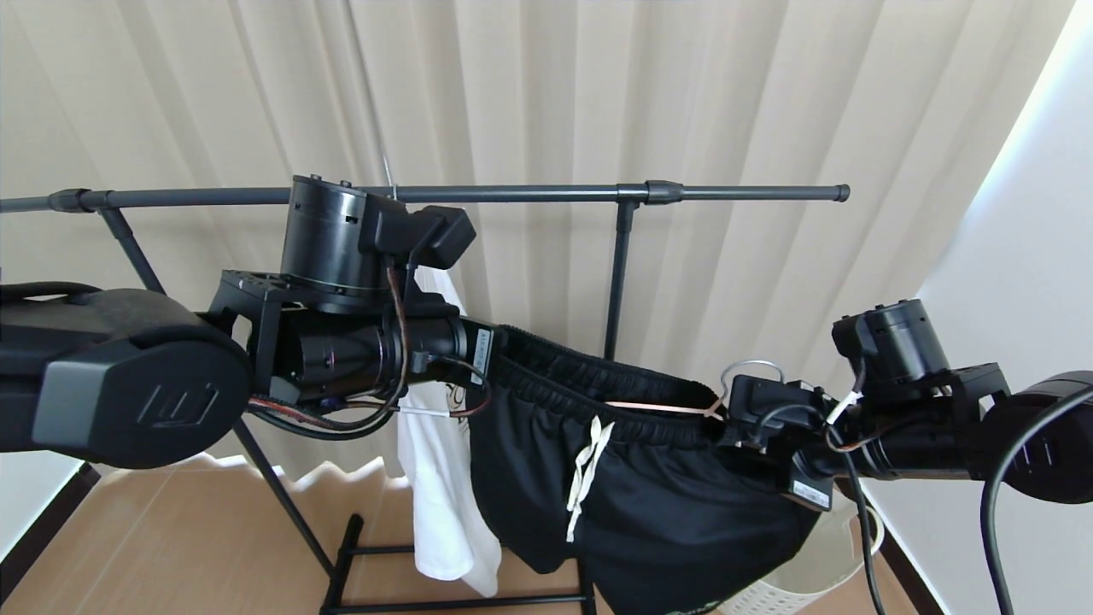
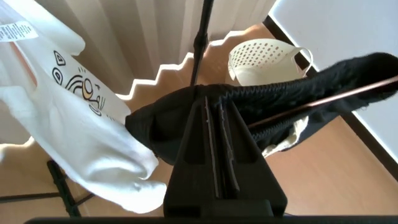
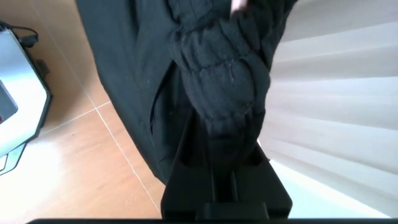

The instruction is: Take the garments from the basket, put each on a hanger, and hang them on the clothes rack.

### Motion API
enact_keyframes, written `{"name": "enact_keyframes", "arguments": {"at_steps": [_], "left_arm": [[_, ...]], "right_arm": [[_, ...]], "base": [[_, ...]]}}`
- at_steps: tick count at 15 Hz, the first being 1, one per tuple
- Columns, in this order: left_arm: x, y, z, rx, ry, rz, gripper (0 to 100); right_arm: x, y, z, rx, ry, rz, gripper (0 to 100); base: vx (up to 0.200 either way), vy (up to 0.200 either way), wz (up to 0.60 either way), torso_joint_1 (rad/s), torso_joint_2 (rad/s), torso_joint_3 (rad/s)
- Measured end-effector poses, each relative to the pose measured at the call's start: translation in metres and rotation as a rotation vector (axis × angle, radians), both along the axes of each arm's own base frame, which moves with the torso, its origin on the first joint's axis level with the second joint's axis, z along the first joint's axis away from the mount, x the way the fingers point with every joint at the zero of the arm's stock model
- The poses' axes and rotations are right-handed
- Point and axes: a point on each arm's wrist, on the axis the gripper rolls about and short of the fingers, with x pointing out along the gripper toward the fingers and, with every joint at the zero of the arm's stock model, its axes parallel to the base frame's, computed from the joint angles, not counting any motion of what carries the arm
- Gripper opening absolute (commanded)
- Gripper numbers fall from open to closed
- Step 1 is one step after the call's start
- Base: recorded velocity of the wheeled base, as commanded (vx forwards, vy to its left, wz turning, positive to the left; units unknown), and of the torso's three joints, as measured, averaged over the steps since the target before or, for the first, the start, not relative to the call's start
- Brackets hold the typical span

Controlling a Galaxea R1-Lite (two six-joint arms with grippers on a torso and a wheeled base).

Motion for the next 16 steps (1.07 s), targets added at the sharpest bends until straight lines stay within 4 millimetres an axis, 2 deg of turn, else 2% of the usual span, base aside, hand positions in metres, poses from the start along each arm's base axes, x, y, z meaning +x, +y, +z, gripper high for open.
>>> {"name": "enact_keyframes", "arguments": {"at_steps": [5,9,13,16], "left_arm": [[-0.010,-0.015,0.016,0.013,0.013,-0.055,0],[-0.018,-0.024,0.015,0.030,0.013,-0.067,0],[-0.029,-0.031,0.002,0.058,0.046,-0.101,0],[-0.036,-0.033,-0.012,0.087,0.085,-0.120,0]], "right_arm": [[0.014,0.006,0.002,-0.037,0.013,-0.021,0],[0.018,0.009,0.013,0.022,-0.001,-0.060,0],[0.006,0.015,0.027,0.182,0.035,-0.100,0],[-0.015,0.012,0.030,0.318,0.072,-0.049,0]], "base": [[0.000,0.000,0.00,0.000,0.00,0.000],[0.000,0.000,0.00,0.000,0.00,0.000],[0.000,0.000,0.00,0.000,0.00,0.000],[0.000,0.000,0.00,0.000,0.00,0.000]]}}
